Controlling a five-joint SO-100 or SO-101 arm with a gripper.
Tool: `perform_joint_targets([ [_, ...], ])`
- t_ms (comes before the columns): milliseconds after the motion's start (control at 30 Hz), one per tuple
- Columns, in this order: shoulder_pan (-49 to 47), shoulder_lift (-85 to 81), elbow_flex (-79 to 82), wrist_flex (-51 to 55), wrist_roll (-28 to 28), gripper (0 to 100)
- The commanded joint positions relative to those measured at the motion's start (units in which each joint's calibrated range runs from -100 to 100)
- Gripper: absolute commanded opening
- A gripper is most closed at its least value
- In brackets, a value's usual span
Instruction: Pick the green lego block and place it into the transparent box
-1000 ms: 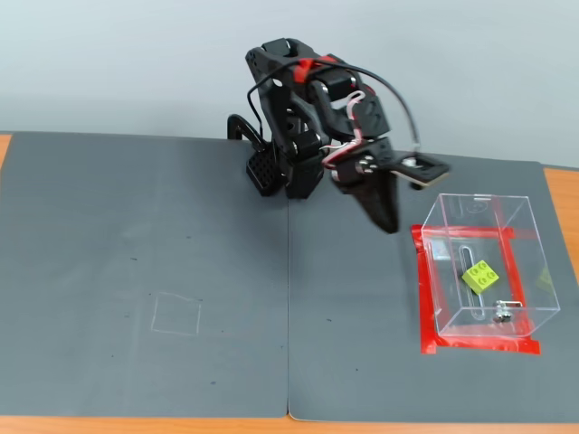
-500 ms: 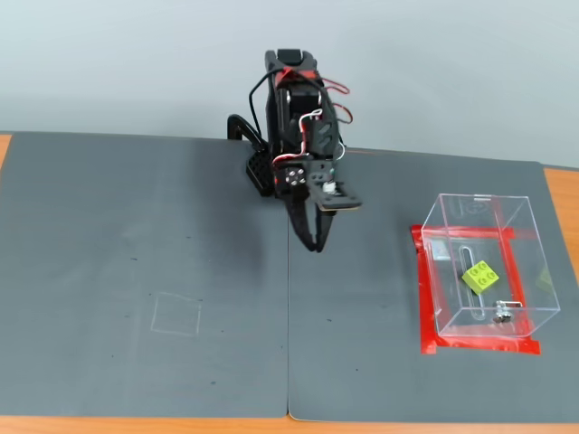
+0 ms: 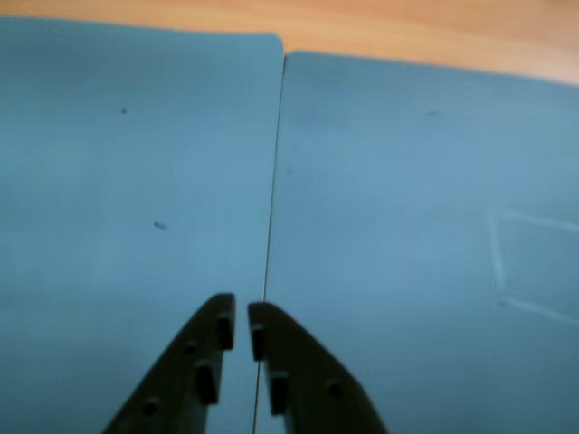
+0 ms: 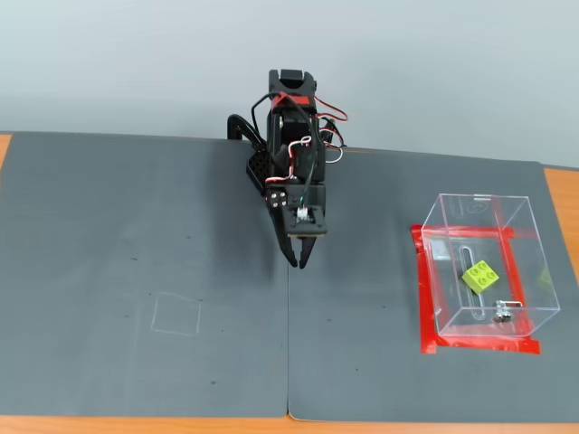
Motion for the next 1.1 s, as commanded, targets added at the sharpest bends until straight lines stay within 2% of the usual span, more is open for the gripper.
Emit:
perform_joint_targets([
  [0,1.2,-0.5,1.5,-1.9,-0.6,2],
  [267,1.8,-0.7,6.5,-7.2,-1.3,2],
  [400,1.9,-0.7,6.5,-6.0,-1.2,2],
  [533,1.8,-0.8,6.5,0.7,-1.2,2],
  [1067,3.1,-0.4,6.3,0.1,-1.6,2],
])
